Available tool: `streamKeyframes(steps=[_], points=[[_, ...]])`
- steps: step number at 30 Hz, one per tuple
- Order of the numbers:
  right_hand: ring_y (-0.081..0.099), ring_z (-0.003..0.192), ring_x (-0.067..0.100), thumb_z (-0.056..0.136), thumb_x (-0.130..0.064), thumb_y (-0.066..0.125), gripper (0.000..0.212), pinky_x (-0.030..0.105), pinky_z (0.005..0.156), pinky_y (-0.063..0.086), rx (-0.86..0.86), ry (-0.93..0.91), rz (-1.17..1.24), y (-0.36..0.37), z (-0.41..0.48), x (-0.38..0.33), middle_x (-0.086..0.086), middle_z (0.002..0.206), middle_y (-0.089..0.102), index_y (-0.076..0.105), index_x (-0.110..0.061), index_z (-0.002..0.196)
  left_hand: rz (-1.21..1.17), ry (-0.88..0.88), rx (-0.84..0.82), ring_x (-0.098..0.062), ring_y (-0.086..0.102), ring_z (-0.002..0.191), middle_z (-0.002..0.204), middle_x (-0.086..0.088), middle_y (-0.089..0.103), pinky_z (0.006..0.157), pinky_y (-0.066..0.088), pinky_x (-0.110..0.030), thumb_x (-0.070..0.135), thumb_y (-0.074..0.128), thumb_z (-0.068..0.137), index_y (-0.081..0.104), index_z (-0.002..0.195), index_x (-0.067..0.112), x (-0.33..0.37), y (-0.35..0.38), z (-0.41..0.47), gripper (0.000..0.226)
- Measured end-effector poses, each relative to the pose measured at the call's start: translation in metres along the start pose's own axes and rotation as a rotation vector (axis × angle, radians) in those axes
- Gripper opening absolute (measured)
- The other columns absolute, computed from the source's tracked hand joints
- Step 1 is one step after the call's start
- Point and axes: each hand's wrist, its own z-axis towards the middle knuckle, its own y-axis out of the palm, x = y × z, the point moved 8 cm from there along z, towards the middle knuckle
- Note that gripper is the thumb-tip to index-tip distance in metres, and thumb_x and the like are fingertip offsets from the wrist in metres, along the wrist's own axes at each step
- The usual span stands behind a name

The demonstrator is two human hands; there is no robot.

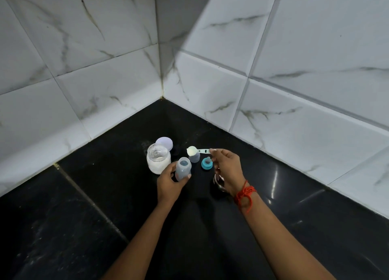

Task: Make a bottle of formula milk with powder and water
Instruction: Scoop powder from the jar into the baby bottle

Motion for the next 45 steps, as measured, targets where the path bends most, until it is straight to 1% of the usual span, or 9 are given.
streamKeyframes(steps=[6, 10, 13, 18, 21, 24, 28, 35, 45], points=[[0.043, 0.049, 0.007, 0.096, -0.022, 0.066, 0.016, 0.020, 0.043, 0.034, 0.021, -0.060, -0.067, -0.003, -0.004, -0.010, 0.000, 0.063, 0.055, 0.075, -0.008, 0.094, 0.016, 0.144, 0.060, -0.001, 0.067, 0.104, 0.110, 0.017, 0.072, 0.089, 0.053, -0.022, 0.034, 0.095, 0.070, 0.070, 0.113, 0.029, 0.043, -0.019, -0.001, 0.050], [0.043, 0.049, 0.006, 0.096, -0.022, 0.066, 0.015, 0.021, 0.044, 0.035, 0.017, -0.065, -0.073, -0.003, -0.007, -0.009, 0.000, 0.064, 0.056, 0.076, -0.010, 0.093, 0.010, 0.171, 0.062, -0.004, 0.067, 0.105, 0.111, 0.016, 0.072, 0.091, 0.056, -0.029, 0.036, 0.095, 0.069, 0.070, 0.113, 0.029, 0.053, -0.020, 0.000, 0.050], [0.047, 0.054, 0.007, 0.095, -0.022, 0.067, 0.013, 0.023, 0.051, 0.039, 0.030, -0.130, -0.125, -0.004, -0.009, -0.015, 0.000, 0.064, 0.059, 0.077, -0.013, 0.091, 0.011, 0.179, 0.075, -0.005, 0.067, 0.103, 0.111, 0.015, 0.072, 0.090, 0.058, -0.032, 0.035, 0.096, 0.069, 0.070, 0.112, 0.028, 0.054, -0.019, -0.001, 0.051], [0.054, 0.059, 0.000, 0.094, -0.022, 0.068, 0.009, 0.016, 0.061, 0.042, 0.053, -0.450, -0.494, 0.000, -0.022, -0.041, -0.011, 0.069, 0.063, 0.077, -0.020, 0.093, -0.012, 0.169, 0.051, -0.007, 0.068, 0.108, 0.115, 0.014, 0.072, 0.095, 0.058, -0.037, 0.038, 0.095, 0.069, 0.071, 0.116, 0.027, 0.051, -0.016, -0.001, 0.054], [0.058, 0.075, 0.005, 0.095, -0.028, 0.067, 0.012, 0.022, 0.068, 0.049, 0.011, -0.751, -0.803, 0.013, -0.036, -0.056, -0.011, 0.088, 0.061, 0.076, -0.026, 0.102, -0.030, 0.165, 0.048, -0.008, 0.070, 0.106, 0.114, 0.013, 0.073, 0.094, 0.059, -0.038, 0.038, 0.095, 0.069, 0.071, 0.116, 0.027, 0.051, -0.017, 0.000, 0.053], [0.057, 0.082, 0.008, 0.096, -0.031, 0.064, 0.017, 0.025, 0.068, 0.051, 0.015, -0.907, -0.937, 0.020, -0.046, -0.060, -0.011, 0.095, 0.055, 0.075, -0.028, 0.108, -0.041, 0.165, 0.051, -0.008, 0.069, 0.105, 0.111, 0.012, 0.073, 0.092, 0.059, -0.037, 0.037, 0.095, 0.069, 0.072, 0.115, 0.027, 0.054, -0.017, 0.002, 0.053], [0.056, 0.089, 0.009, 0.096, -0.030, 0.063, 0.018, 0.030, 0.067, 0.053, 0.042, -0.956, -0.960, 0.023, -0.052, -0.060, -0.009, 0.099, 0.056, 0.074, -0.029, 0.111, -0.053, 0.172, 0.069, -0.007, 0.069, 0.101, 0.107, 0.012, 0.073, 0.090, 0.060, -0.034, 0.035, 0.096, 0.067, 0.072, 0.114, 0.025, 0.060, -0.018, 0.004, 0.054], [0.058, 0.088, 0.013, 0.092, -0.023, 0.071, 0.018, 0.029, 0.061, 0.053, 0.095, -1.041, -1.029, 0.026, -0.062, -0.068, -0.005, 0.099, 0.060, 0.075, -0.027, 0.109, -0.056, 0.176, 0.073, -0.007, 0.069, 0.099, 0.104, 0.013, 0.073, 0.087, 0.061, -0.034, 0.032, 0.097, 0.067, 0.074, 0.114, 0.026, 0.062, -0.019, 0.005, 0.052], [0.057, 0.087, 0.010, 0.094, -0.024, 0.068, 0.019, 0.033, 0.060, 0.055, 0.068, -0.963, -1.032, 0.025, -0.057, -0.064, -0.008, 0.097, 0.058, 0.073, -0.030, 0.111, -0.042, 0.154, 0.079, -0.007, 0.070, 0.102, 0.108, 0.012, 0.074, 0.089, 0.061, -0.036, 0.035, 0.096, 0.067, 0.074, 0.116, 0.025, 0.060, -0.021, 0.007, 0.054]])
